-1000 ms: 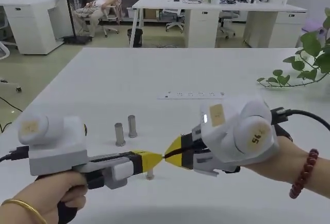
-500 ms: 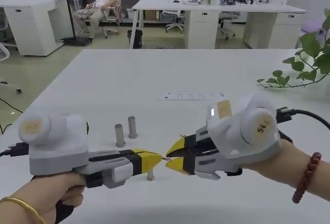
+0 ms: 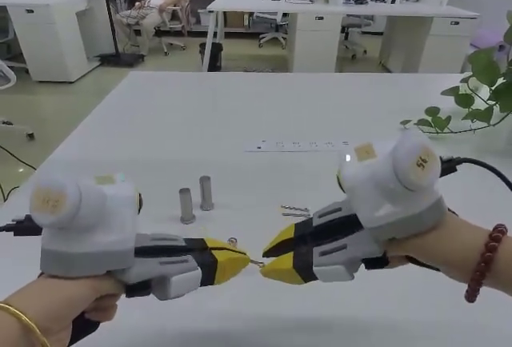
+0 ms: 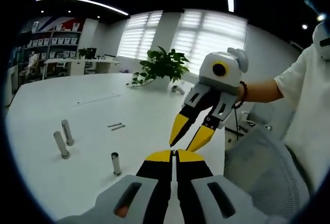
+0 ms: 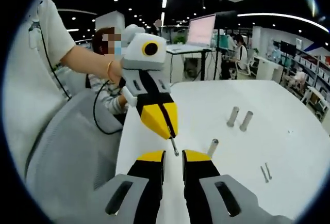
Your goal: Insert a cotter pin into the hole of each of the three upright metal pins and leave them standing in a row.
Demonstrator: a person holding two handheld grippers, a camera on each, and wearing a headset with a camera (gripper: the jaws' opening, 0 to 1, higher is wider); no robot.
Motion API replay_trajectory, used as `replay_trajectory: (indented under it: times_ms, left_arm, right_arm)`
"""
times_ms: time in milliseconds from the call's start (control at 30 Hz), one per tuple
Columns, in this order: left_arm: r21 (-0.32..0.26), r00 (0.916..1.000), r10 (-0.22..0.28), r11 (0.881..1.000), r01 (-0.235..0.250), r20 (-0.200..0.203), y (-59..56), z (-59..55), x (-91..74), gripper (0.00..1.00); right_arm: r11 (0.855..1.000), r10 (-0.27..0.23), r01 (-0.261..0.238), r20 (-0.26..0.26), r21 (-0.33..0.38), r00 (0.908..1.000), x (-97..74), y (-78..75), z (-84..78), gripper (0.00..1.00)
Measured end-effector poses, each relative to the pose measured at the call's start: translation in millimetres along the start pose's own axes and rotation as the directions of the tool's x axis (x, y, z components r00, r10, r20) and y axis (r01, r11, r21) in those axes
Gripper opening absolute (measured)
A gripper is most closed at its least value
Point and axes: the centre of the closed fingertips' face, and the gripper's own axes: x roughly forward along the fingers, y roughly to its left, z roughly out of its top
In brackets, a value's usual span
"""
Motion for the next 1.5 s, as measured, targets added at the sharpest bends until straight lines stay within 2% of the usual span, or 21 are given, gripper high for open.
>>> replay_trajectory:
  times_ms: [200, 433, 600, 967, 1300, 1467, 1500]
  left_arm:
    - [0.029, 0.9993, -0.036, 0.999, 0.036, -0.008, -6.6, -1.1, -0.3, 0.00]
    - [0.053, 0.9963, -0.082, 0.995, 0.083, -0.026, -13.8, -3.5, 0.7, 0.00]
    - [0.062, 0.9950, -0.092, 0.994, 0.095, -0.039, -15.6, -5.4, 1.2, 0.00]
    - [0.068, 0.9933, -0.111, 0.991, 0.113, -0.034, -20.8, -5.7, 0.2, 0.00]
    - [0.100, 0.9945, -0.096, 0.990, 0.100, -0.041, -21.1, -8.5, -0.3, 0.00]
    - [0.109, 0.9981, -0.054, 0.992, 0.057, -0.030, -12.9, -8.2, -0.1, 0.03]
    - [0.126, 0.9988, -0.030, 0.991, 0.035, -0.038, -8.7, -9.7, -0.4, 0.05]
  right_arm:
    - [0.998, 0.061, -0.061, 0.005, 0.030, 0.9981, 4.4, 8.9, -4.9, 0.14]
    - [0.995, 0.091, -0.092, 0.020, 0.036, 0.9956, 6.0, 12.9, -5.2, 0.12]
    - [0.992, 0.118, -0.120, 0.040, 0.038, 0.9922, 6.8, 17.2, -2.8, 0.07]
    - [0.990, 0.141, -0.142, 0.042, 0.026, 0.9891, 8.4, 22.0, -4.6, 0.04]
    - [0.989, 0.140, -0.141, -0.013, -0.035, 0.9900, 8.9, 24.2, -5.7, 0.02]
    - [0.991, 0.117, -0.119, -0.033, -0.053, 0.9926, 7.8, 19.7, -4.6, 0.02]
    - [0.992, 0.114, -0.116, -0.035, -0.054, 0.9928, 7.3, 18.8, -3.8, 0.02]
